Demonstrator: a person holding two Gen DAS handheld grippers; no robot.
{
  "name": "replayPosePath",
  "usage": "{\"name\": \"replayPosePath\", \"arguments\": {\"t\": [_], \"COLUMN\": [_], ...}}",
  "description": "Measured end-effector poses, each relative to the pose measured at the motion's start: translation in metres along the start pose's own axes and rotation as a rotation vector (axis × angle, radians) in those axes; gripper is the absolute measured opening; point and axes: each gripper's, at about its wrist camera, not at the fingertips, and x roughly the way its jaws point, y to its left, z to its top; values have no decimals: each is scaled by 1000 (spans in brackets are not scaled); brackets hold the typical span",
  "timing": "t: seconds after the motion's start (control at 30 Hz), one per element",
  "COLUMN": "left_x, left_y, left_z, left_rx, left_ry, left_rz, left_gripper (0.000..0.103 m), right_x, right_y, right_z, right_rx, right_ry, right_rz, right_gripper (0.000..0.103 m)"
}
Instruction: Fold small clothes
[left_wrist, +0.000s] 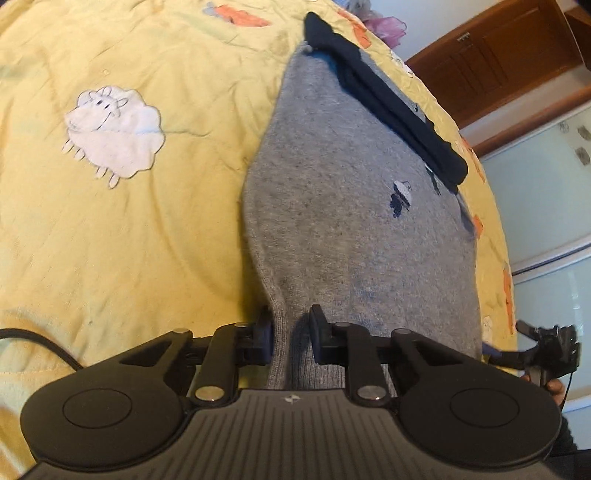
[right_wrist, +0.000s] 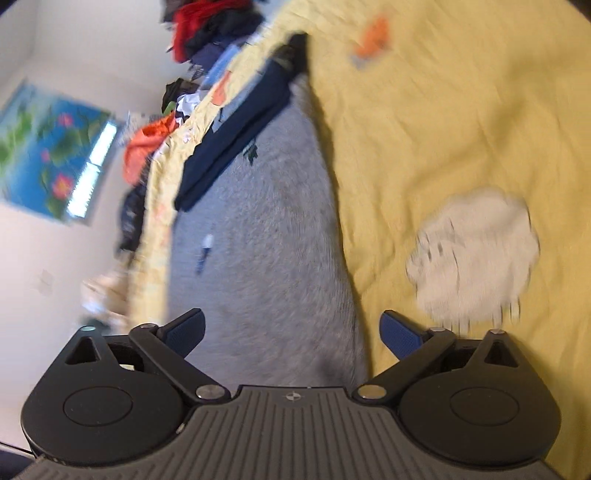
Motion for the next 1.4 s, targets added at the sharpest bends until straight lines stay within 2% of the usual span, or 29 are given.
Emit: {"name": "replayPosePath", "arguments": {"t": [0.1, 0.2, 0.3, 0.37, 0.4, 0.47, 0.53, 0.6, 0.73, 0.77, 0.8, 0.97, 1.13, 1.2, 1.3, 1.4], "left_x": [2, 7, 8, 10, 11, 11, 10, 8, 7, 6, 5, -11, -30, -29, -28, -29], "left_y": [-10, -16, -15, -14, -15, -15, -14, -13, -16, -17, -17, -18, -32, -40, -51, -60], "left_z": [-2, -5, -4, -2, -1, -1, -2, -3, -7, -8, -8, 1, 28, 44, 62, 89], "left_rx": [67, 102, 90, 71, 68, 67, 69, 68, 100, 111, 117, 122, 149, 173, 216, 232], "left_ry": [-1, 10, 3, 3, 4, 7, 16, 28, 50, 51, 50, 0, -99, -119, -129, -184], "left_rz": [26, 7, -8, -17, -19, -17, -21, -24, -22, -16, -12, -53, -135, -137, -138, -159], "left_gripper": [20, 20, 20, 20, 20, 20, 20, 20, 18, 12, 10, 6, 6, 6, 6, 6], "right_x": [-5, -3, 0, 4, 9, 17, 23, 26, 21, 20, 21, 7, -9, -7, 2, 5], "right_y": [-6, -2, 5, 6, 6, 9, 8, 2, -5, -3, -1, 13, 29, 37, 46, 63], "right_z": [0, -8, -17, -22, -26, -30, -33, -36, -40, -42, -42, -32, -1, 14, 33, 53], "right_rx": [28, 10, -23, -10, -1, -3, -4, -1, 17, 1, -13, -50, -65, -77, -87, -131], "right_ry": [61, 142, 176, 191, 206, 229, 253, 256, 233, 228, 223, 158, 45, 6, -3, -26], "right_rz": [15, 24, 26, 58, 81, 90, 56, 24, 29, 23, 19, 75, 170, 210, 224, 232], "right_gripper": [89, 89, 90, 90, 87, 69, 29, 14, 13, 13, 13, 11, 11, 11, 11, 11]}}
